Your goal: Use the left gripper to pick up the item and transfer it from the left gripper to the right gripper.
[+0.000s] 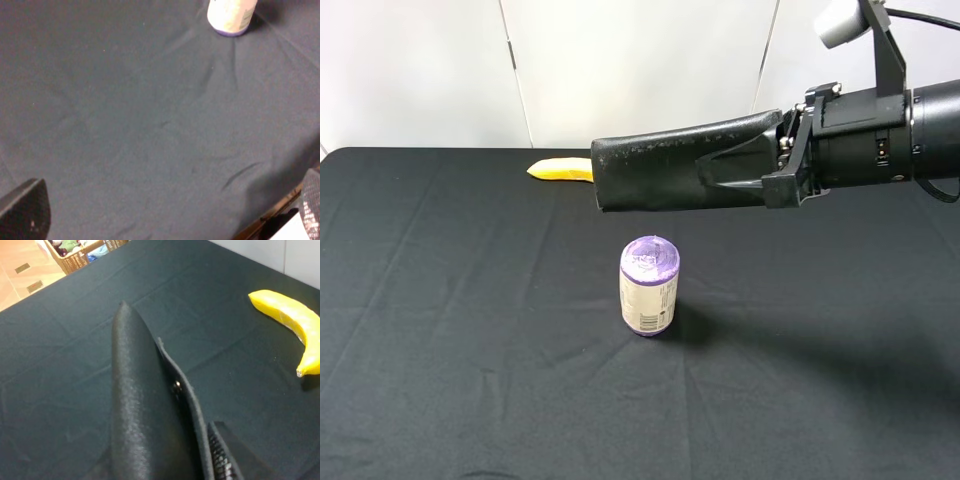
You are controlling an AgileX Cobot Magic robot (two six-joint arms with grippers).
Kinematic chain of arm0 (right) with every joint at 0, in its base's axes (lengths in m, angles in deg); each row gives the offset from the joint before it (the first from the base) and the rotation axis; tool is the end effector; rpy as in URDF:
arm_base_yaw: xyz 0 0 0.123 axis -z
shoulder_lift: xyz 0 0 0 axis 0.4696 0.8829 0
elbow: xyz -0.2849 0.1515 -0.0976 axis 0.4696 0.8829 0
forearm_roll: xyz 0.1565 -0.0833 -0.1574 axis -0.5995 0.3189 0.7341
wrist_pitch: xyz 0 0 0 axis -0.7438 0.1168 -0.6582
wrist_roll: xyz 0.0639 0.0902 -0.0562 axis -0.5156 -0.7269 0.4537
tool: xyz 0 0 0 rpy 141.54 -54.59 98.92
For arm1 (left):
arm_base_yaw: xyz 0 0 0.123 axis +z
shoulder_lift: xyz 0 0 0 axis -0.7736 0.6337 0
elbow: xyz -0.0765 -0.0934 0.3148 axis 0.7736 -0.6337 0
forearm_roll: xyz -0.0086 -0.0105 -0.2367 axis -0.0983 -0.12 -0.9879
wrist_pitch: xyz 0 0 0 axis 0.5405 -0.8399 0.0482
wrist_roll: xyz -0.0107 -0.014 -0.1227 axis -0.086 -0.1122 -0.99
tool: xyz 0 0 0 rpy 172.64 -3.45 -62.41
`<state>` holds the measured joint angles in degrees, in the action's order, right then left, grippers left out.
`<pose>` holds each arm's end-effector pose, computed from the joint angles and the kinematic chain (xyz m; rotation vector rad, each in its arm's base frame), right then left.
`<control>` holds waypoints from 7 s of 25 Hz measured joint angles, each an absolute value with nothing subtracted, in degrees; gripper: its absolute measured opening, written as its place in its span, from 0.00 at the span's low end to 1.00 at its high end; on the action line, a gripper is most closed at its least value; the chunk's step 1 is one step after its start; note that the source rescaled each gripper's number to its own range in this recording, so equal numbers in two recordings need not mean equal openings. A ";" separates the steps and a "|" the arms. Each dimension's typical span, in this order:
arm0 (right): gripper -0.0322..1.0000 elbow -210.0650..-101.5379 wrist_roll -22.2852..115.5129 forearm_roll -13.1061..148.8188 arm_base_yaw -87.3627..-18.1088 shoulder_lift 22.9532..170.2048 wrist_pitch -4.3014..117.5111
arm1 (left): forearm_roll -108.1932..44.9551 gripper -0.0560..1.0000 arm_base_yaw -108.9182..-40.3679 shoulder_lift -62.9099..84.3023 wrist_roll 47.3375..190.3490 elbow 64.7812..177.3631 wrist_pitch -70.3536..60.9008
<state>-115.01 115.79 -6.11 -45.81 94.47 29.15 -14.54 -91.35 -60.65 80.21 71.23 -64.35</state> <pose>0.1997 0.1410 0.3131 -0.8919 1.9044 0.7314 -0.0271 0.0324 0.2571 0.6550 2.0243 -0.3969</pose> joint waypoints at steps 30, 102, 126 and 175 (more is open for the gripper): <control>0.03 -115.01 115.55 -6.05 -45.81 94.47 29.48 | -14.87 0.98 -90.74 -60.65 80.16 69.87 -61.92; 0.99 -100.99 101.95 -4.69 -45.81 94.80 75.95 | -14.39 0.98 -43.49 -62.84 80.17 69.83 -61.77; 1.00 -108.31 100.14 -3.44 -45.81 90.53 69.93 | -14.39 0.98 -43.49 -62.84 80.22 69.83 -61.77; 1.00 -116.01 35.78 66.10 -25.66 41.79 9.02 | -14.39 0.98 -43.49 -62.84 80.22 69.83 -61.77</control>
<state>-116.01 35.78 66.10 -25.66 41.79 9.02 -14.39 -43.49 -62.84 80.22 69.83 -61.77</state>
